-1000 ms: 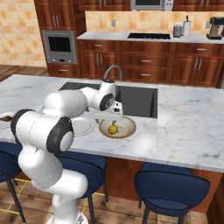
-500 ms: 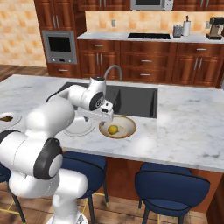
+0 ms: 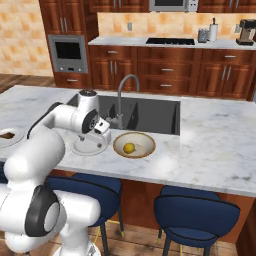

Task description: Pick the chicken drumstick and lemon from their plates and place them in the bowl. Then put the bowl in the fridge.

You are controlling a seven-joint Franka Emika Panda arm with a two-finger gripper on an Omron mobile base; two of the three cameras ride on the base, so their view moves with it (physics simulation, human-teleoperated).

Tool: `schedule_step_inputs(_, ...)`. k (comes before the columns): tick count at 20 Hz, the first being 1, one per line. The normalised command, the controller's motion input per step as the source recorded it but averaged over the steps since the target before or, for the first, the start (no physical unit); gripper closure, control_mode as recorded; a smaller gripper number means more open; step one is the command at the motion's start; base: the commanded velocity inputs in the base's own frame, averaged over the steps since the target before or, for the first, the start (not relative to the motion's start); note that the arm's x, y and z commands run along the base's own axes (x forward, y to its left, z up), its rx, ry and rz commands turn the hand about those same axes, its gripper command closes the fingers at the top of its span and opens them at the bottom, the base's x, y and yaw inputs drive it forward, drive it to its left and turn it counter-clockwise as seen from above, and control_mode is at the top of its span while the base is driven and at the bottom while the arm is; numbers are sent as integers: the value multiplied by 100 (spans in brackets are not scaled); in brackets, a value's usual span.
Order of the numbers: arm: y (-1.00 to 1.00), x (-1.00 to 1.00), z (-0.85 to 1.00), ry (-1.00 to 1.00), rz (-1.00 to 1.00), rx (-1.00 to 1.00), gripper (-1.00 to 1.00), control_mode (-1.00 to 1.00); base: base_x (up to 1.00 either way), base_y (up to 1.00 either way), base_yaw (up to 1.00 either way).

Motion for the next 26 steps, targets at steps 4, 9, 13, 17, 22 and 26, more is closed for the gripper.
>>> schedule_step_inputs(4, 43, -17, 0, -2, -4, -7, -100, -100, 0, 0, 0)
schedule_step_inputs(9, 0, 0, 0, -1, 1, 0, -100, -100, 0, 0, 0)
schedule_step_inputs(13, 0, 0, 0, 0, 0, 0, -100, -100, 0, 0, 0)
schedule_step_inputs(17, 0, 0, 0, 0, 0, 0, -100, -100, 0, 0, 0)
schedule_step_inputs(22, 0, 0, 0, 0, 0, 0, -100, 100, 0, 0, 0)
schedule_step_inputs(26, 0, 0, 0, 0, 0, 0, -100, 100, 0, 0, 0)
